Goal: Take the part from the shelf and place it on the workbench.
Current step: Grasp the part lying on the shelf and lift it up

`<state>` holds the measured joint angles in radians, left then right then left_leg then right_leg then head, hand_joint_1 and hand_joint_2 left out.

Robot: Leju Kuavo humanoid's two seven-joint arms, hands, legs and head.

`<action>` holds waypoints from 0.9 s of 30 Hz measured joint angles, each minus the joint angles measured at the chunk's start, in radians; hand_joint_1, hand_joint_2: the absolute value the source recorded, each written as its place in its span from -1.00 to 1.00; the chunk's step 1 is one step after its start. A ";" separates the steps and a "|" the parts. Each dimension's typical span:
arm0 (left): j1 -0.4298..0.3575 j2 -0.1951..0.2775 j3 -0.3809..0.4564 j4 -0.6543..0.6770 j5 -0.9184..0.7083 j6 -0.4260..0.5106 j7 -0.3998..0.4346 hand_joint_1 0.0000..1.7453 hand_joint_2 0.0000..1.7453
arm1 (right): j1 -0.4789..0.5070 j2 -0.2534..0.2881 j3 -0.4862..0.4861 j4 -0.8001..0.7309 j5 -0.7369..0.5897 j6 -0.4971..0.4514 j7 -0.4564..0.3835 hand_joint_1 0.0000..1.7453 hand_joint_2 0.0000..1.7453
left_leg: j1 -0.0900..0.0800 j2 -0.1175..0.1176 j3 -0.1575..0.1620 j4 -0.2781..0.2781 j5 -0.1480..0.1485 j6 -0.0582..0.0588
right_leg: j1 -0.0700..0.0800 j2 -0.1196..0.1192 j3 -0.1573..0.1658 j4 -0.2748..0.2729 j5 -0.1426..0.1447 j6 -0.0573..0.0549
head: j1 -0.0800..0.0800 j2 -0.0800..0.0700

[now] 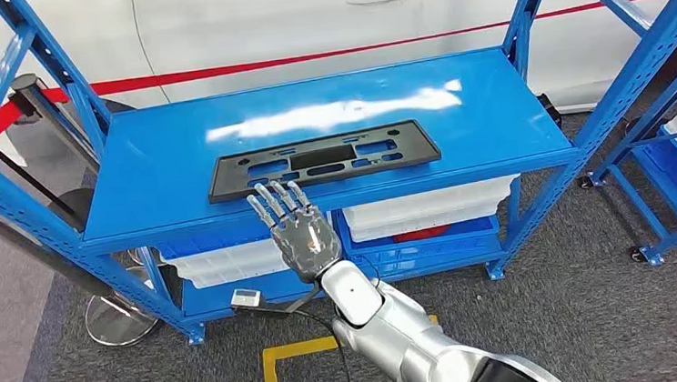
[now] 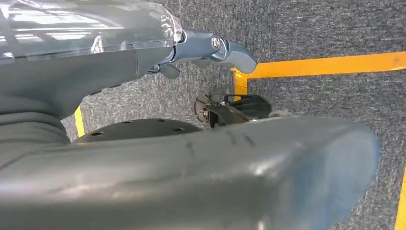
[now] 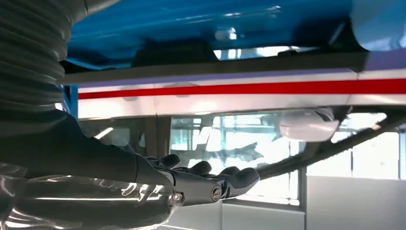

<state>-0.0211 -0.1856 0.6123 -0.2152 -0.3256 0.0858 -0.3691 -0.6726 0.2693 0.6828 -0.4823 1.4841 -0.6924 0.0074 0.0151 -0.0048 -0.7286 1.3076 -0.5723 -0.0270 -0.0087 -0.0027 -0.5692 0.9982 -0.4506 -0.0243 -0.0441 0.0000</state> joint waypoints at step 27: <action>-0.006 0.043 -0.013 0.005 -0.145 -0.096 0.043 -1.00 -1.00 | 0.073 -0.173 -0.328 -0.131 0.081 0.039 0.090 -1.00 1.00 | -0.014 -0.002 0.147 -0.265 0.091 0.028 | 0.006 0.005 -0.036 0.000 0.032 0.004 | 0.001 0.000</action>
<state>-0.0271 -0.1424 0.5991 -0.2106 -0.4707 -0.0104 -0.3261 -0.6000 0.0958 0.3548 -0.6133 1.5656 -0.6534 0.0974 0.0007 -0.0063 -0.5816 1.0427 -0.4810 0.0010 -0.0023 0.0020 -0.6056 0.9983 -0.4191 -0.0201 -0.0427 0.0000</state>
